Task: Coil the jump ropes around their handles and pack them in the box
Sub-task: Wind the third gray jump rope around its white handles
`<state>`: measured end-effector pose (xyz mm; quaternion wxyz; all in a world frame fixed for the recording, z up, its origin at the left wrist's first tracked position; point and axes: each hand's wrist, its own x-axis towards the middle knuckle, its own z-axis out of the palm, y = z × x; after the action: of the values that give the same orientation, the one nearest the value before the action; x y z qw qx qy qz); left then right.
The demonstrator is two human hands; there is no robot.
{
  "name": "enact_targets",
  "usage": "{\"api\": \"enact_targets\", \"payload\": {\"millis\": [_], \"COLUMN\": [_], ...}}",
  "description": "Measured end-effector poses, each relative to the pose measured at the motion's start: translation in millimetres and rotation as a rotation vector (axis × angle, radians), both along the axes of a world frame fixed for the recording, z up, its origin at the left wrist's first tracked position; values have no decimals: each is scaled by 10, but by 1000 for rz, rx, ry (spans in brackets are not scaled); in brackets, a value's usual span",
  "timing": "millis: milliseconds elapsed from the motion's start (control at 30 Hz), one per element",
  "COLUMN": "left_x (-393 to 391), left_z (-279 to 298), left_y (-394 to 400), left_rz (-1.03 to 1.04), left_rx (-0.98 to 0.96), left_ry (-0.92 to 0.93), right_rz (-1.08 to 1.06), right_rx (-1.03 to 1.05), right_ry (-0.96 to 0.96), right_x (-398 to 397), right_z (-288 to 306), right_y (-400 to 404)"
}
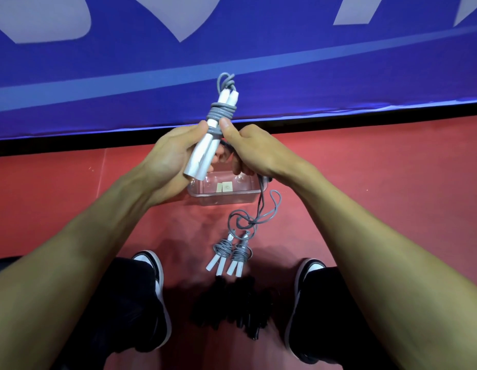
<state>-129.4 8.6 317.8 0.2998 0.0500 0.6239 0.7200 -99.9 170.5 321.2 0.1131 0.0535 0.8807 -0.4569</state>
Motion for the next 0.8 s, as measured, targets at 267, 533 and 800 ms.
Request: {"api": "enact_targets", "payload": {"millis": [267, 533, 800], "left_x": [-63, -23, -38], "left_z": [-53, -45, -87], "left_y": [-46, -32, -57], "left_rz": [-57, 0, -29], "left_rx": [19, -116, -163], "left_ry": [105, 217, 202], "right_rz": [30, 58, 74], "right_rx": [-23, -27, 24], "right_ry": [19, 27, 17], "right_x": [-9, -15, -1], "right_z": [-28, -39, -56], "right_y": [10, -32, -17]}}
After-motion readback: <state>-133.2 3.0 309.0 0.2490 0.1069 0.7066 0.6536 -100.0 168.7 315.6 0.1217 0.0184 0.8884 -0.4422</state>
